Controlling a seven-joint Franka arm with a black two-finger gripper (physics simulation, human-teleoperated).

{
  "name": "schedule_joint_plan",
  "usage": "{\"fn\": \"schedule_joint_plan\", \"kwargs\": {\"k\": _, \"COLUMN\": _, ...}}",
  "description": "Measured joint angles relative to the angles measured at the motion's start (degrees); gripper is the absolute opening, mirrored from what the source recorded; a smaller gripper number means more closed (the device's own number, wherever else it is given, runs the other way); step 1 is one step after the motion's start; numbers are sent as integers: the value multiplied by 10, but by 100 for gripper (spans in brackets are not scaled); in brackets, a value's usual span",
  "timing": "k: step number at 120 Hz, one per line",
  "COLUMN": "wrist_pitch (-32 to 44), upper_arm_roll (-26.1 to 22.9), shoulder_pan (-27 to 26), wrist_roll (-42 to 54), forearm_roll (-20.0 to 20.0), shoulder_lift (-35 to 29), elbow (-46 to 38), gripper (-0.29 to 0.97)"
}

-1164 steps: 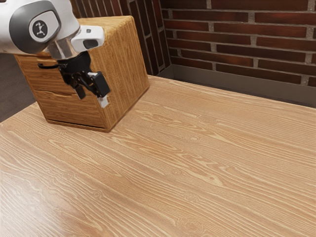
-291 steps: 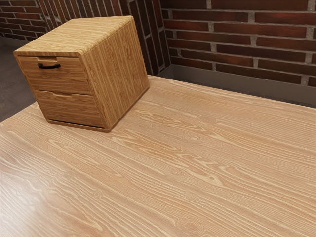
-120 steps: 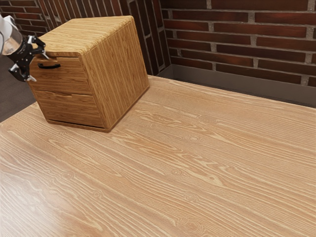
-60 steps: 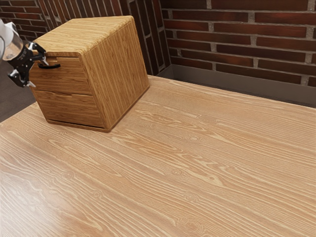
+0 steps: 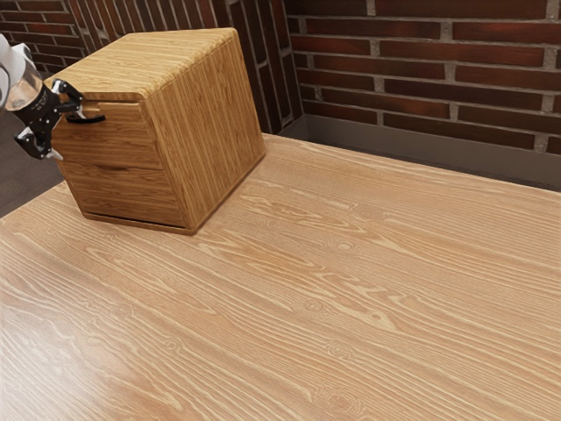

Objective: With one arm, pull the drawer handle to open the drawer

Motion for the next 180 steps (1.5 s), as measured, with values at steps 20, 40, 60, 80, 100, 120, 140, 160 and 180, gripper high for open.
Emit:
{"fn": "schedule_joint_plan", "kwargs": {"k": 20, "wrist_pitch": -5, "upper_arm_roll": -1, "shoulder_pan": 6, "wrist_roll": 0, "forearm_roll": 0, "shoulder_lift": 7, "elbow": -11, "gripper": 68}}
{"fn": "schedule_joint_plan", "kwargs": {"k": 40, "wrist_pitch": -10, "upper_arm_roll": -3, "shoulder_pan": 24, "wrist_roll": 1, "forearm_roll": -1, "shoulder_lift": 27, "elbow": -34, "gripper": 68}}
{"fn": "schedule_joint_plan", "kwargs": {"k": 60, "wrist_pitch": -13, "upper_arm_roll": -16, "shoulder_pan": 48, "wrist_roll": 1, "forearm_roll": -4, "shoulder_lift": 43, "elbow": -57, "gripper": 68}}
{"fn": "schedule_joint_plan", "kwargs": {"k": 80, "wrist_pitch": -23, "upper_arm_roll": -50, "shoulder_pan": 93, "wrist_roll": 2, "forearm_roll": -6, "shoulder_lift": 54, "elbow": -69, "gripper": 68}}
{"fn": "schedule_joint_plan", "kwargs": {"k": 100, "wrist_pitch": -37, "upper_arm_roll": -72, "shoulder_pan": 118, "wrist_roll": 4, "forearm_roll": -7, "shoulder_lift": 60, "elbow": -77, "gripper": 68}}
{"fn": "schedule_joint_plan", "kwargs": {"k": 120, "wrist_pitch": -44, "upper_arm_roll": -133, "shoulder_pan": 179, "wrist_roll": 4, "forearm_roll": -7, "shoulder_lift": 63, "elbow": -100, "gripper": 68}}
{"fn": "schedule_joint_plan", "kwargs": {"k": 140, "wrist_pitch": -50, "upper_arm_roll": -186, "shoulder_pan": 232, "wrist_roll": 5, "forearm_roll": -6, "shoulder_lift": 64, "elbow": -114, "gripper": 68}}
{"fn": "schedule_joint_plan", "kwargs": {"k": 160, "wrist_pitch": -53, "upper_arm_roll": -227, "shoulder_pan": 283, "wrist_roll": 6, "forearm_roll": -7, "shoulder_lift": 80, "elbow": -144, "gripper": 68}}
{"fn": "schedule_joint_plan", "kwargs": {"k": 180, "wrist_pitch": -55, "upper_arm_roll": -258, "shoulder_pan": 320, "wrist_roll": 5, "forearm_roll": -8, "shoulder_lift": 94, "elbow": -175, "gripper": 68}}
